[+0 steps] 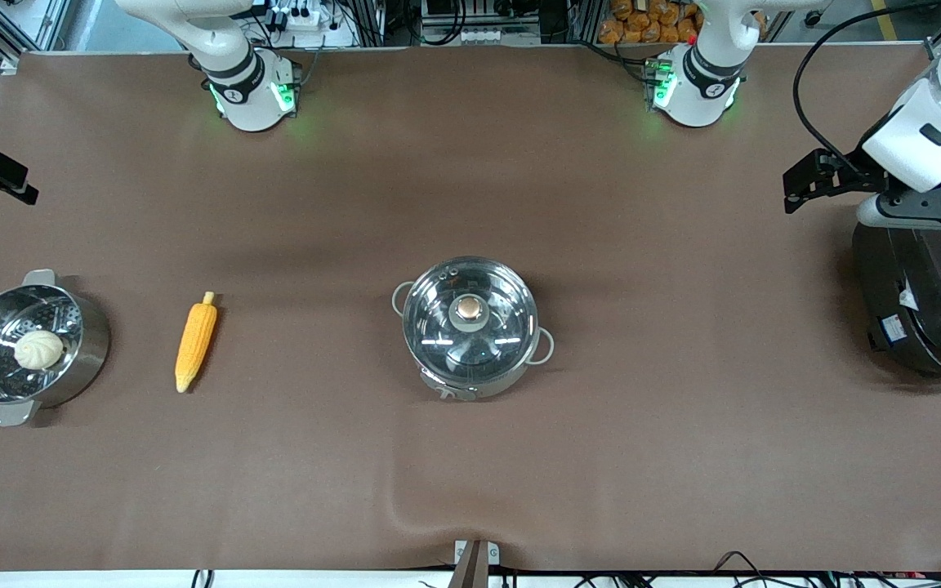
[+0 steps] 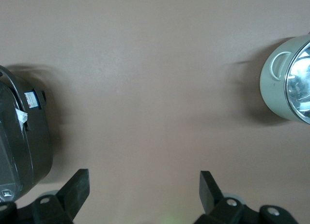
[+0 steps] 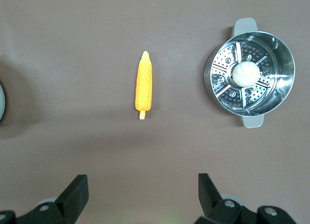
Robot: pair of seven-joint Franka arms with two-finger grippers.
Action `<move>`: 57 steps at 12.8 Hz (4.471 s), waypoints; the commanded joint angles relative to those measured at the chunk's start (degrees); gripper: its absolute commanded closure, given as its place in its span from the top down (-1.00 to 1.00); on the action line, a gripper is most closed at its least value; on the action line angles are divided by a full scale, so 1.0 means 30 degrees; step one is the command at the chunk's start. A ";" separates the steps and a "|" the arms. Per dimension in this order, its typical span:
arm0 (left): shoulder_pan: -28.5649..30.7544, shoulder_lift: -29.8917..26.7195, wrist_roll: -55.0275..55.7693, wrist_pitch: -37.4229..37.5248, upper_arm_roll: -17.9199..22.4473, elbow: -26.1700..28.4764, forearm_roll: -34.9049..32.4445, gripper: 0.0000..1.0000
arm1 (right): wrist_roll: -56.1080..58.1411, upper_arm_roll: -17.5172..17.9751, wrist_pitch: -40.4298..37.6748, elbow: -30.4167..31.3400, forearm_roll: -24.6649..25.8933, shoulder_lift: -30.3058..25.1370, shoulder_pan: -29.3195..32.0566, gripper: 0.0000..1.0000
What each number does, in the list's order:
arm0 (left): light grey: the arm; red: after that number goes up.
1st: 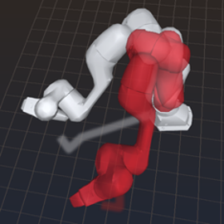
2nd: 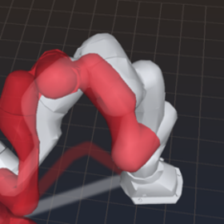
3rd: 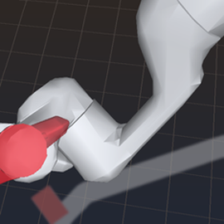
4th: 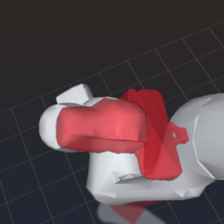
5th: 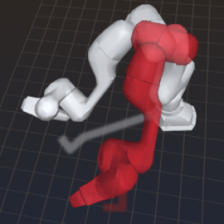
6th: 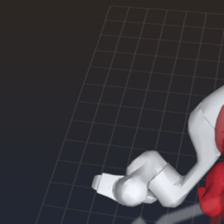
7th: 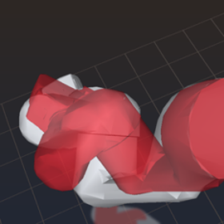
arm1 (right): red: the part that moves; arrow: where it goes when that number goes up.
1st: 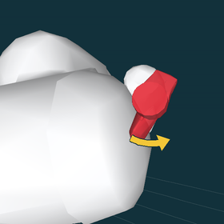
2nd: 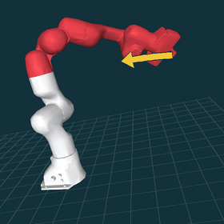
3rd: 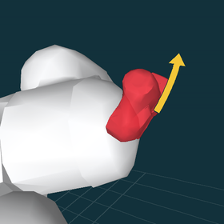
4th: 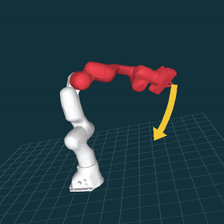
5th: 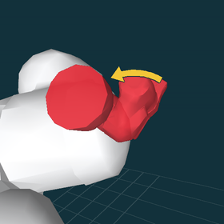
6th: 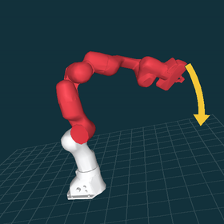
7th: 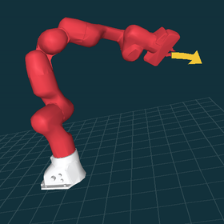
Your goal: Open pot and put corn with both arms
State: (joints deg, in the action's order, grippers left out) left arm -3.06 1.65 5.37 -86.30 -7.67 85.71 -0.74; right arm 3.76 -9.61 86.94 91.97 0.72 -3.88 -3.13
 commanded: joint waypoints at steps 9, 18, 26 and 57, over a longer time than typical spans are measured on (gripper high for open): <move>-0.2516 0.3517 0.3033 -0.0263 -0.0140 -0.2817 0.0365 1.00 | -0.0199 0.0332 0.1950 0.1739 -0.0357 0.0033 -0.0332 1.00; -0.9634 1.0401 1.4172 -1.0983 0.0822 -0.3519 -0.0363 1.00 | -0.0141 0.0303 1.0383 0.8126 -0.0591 0.1729 -0.0803 1.00; -1.4945 1.3335 1.5321 -1.3743 0.4754 -0.5104 -0.0807 1.00 | -0.0199 0.0332 1.8674 1.1761 -0.0621 0.5476 -0.0803 1.00; -0.5806 1.0377 1.1688 -1.0393 0.4724 -0.0456 0.0834 -1.00 | -1.7764 0.0361 1.0910 -0.3201 -0.2642 1.1393 -1.4184 -0.64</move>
State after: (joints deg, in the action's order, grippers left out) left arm -20.26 34.38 40.93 -113.27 6.94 79.06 1.58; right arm -43.10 -7.37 116.16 87.44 -6.72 24.67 -42.85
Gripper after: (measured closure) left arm 0.498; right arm 0.819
